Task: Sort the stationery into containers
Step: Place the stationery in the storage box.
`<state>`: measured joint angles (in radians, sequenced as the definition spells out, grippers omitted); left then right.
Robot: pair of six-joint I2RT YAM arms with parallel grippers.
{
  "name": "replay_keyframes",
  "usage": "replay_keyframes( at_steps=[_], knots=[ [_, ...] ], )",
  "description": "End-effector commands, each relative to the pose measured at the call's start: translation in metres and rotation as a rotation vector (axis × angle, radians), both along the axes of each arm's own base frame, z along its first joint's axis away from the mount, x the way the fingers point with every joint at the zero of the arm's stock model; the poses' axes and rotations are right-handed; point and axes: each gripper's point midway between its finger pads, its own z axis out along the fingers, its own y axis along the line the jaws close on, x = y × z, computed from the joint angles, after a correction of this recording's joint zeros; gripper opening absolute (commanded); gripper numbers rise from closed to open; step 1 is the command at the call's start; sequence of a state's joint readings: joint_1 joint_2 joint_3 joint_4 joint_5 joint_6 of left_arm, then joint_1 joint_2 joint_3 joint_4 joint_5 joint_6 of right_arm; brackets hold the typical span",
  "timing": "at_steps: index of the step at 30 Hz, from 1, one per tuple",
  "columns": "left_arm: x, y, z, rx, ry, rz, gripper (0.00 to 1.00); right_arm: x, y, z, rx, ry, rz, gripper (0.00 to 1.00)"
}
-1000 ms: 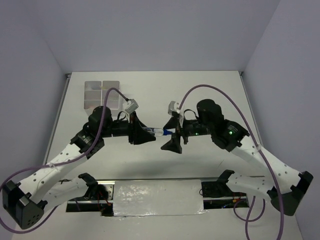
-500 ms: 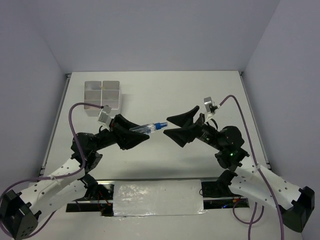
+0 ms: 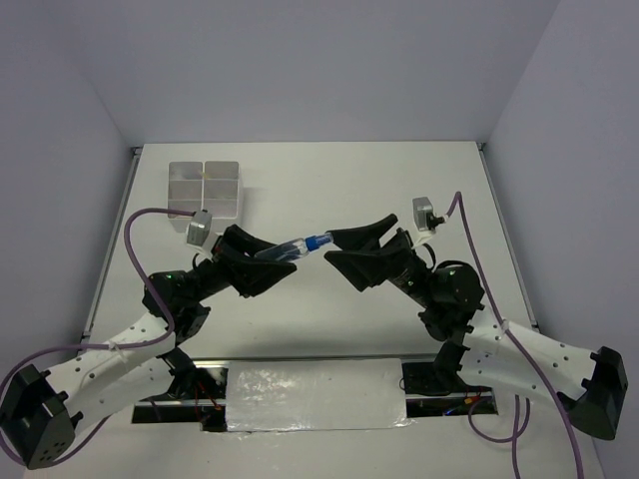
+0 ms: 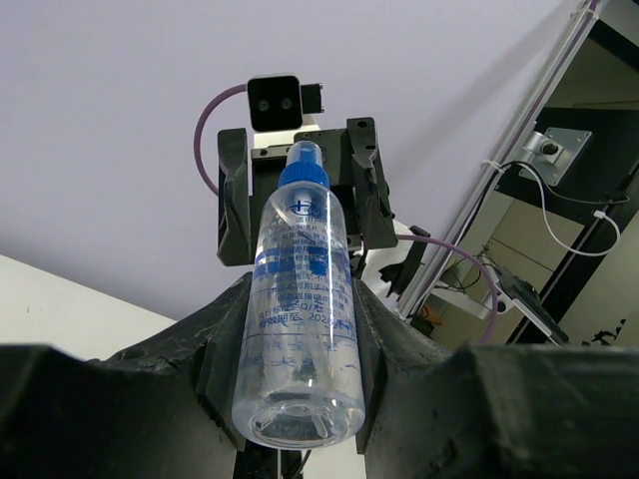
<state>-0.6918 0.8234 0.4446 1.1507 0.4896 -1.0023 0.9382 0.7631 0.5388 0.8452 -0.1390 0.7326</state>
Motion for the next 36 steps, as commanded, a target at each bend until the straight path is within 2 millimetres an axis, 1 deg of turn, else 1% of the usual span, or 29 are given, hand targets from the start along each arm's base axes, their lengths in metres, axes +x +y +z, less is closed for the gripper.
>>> replay_keyframes(
  at_steps=[1, 4, 5, 6, 7, 11, 12, 14, 17, 18, 19, 20, 22, 23, 24, 25, 26, 27, 28, 29, 30, 31, 32, 33, 34, 35, 36],
  knots=[
    [-0.009, 0.01, 0.023, -0.081, -0.076, 0.024, 0.0, -0.005, -0.005, 0.037, 0.075, -0.072, -0.026, 0.74],
    [-0.011, 0.009, 0.026, -0.078, -0.085, 0.015, 0.0, 0.003, 0.002, 0.035, 0.06, -0.06, -0.042, 0.68],
    [-0.012, 0.008, 0.026, -0.076, -0.085, 0.009, 0.0, 0.004, 0.005, 0.035, 0.054, -0.065, -0.041, 0.63],
    [-0.012, 0.008, 0.026, -0.077, -0.084, 0.009, 0.0, 0.004, 0.007, 0.035, 0.049, -0.07, -0.04, 0.61],
    [-0.012, 0.008, 0.026, -0.076, -0.084, 0.011, 0.0, 0.006, 0.011, 0.035, 0.043, -0.069, -0.037, 0.6],
    [-0.009, 0.006, 0.022, -0.058, -0.076, 0.016, 0.0, 0.006, 0.018, 0.038, 0.04, -0.091, -0.03, 0.53],
    [-0.01, 0.007, 0.022, -0.061, -0.076, 0.016, 0.0, 0.004, 0.022, 0.037, 0.032, -0.099, -0.018, 0.47],
    [-0.008, 0.006, 0.021, -0.057, -0.069, 0.026, 0.0, 0.003, 0.024, 0.038, 0.028, -0.102, -0.007, 0.39],
    [-0.005, 0.006, 0.02, -0.05, -0.06, 0.041, 0.0, 0.0, 0.03, 0.034, 0.02, -0.096, 0.021, 0.37],
    [-0.004, 0.006, 0.019, -0.048, -0.057, 0.045, 0.0, 0.001, 0.032, 0.032, 0.013, -0.096, 0.026, 0.28],
    [-0.003, 0.006, 0.02, -0.045, -0.056, 0.05, 0.0, 0.0, 0.033, 0.031, 0.009, -0.097, 0.032, 0.09],
    [-0.001, 0.006, 0.021, -0.044, -0.05, 0.056, 0.0, 0.002, 0.034, 0.028, 0.001, -0.082, 0.029, 0.0],
    [0.004, 0.004, 0.021, -0.025, -0.032, 0.073, 0.02, 0.001, 0.035, 0.023, -0.01, -0.084, 0.032, 0.0],
    [0.006, 0.004, 0.021, -0.02, -0.026, 0.081, 0.08, 0.002, 0.034, 0.022, -0.013, -0.08, 0.024, 0.0],
    [0.009, 0.003, 0.02, -0.008, -0.023, 0.098, 0.2, 0.003, 0.034, 0.021, -0.023, -0.08, 0.017, 0.0],
    [0.018, 0.0, 0.012, 0.039, 0.03, 0.12, 0.63, 0.008, 0.037, 0.012, -0.074, -0.074, -0.004, 0.0],
    [0.034, 0.001, 0.006, 0.062, 0.094, 0.189, 0.98, 0.017, 0.036, 0.008, -0.107, -0.056, -0.05, 0.0],
    [0.045, 0.007, 0.016, 0.085, 0.099, 0.271, 0.99, 0.025, 0.032, 0.017, -0.137, -0.087, -0.115, 0.0],
    [0.066, 0.007, -0.028, 0.263, 0.266, 0.355, 0.99, 0.037, 0.035, -0.002, -0.228, -0.045, -0.153, 0.0],
    [0.094, 0.027, -0.044, 0.317, 0.378, 0.537, 0.99, 0.049, 0.032, -0.005, -0.263, -0.031, -0.199, 0.0],
    [0.108, 0.043, -0.061, 0.395, 0.457, 0.657, 0.99, 0.061, 0.029, -0.001, -0.279, -0.02, -0.253, 0.0],
    [0.114, 0.063, -0.057, 0.429, 0.524, 0.765, 0.99, 0.077, 0.025, -0.011, -0.329, 0.007, -0.306, 0.0],
    [0.11, 0.09, -0.106, 0.619, 0.668, 0.879, 0.99, 0.088, 0.022, -0.012, -0.354, 0.012, -0.354, 0.0],
    [0.117, 0.126, -0.116, 0.636, 0.75, 1.074, 0.99, 0.102, 0.022, -0.011, -0.369, 0.021, -0.398, 0.0],
    [0.113, 0.144, -0.115, 0.656, 0.778, 1.15, 0.99, 0.113, 0.023, -0.015, -0.404, 0.021, -0.426, 0.0],
    [0.099, 0.169, -0.133, 0.76, 0.823, 1.226, 0.99, 0.128, 0.037, -0.03, -0.454, 0.037, -0.429, 0.0],
    [0.096, 0.194, -0.132, 0.747, 0.846, 1.351, 0.99, 0.135, 0.043, -0.018, -0.446, 0.026, -0.44, 0.0]
  ],
)
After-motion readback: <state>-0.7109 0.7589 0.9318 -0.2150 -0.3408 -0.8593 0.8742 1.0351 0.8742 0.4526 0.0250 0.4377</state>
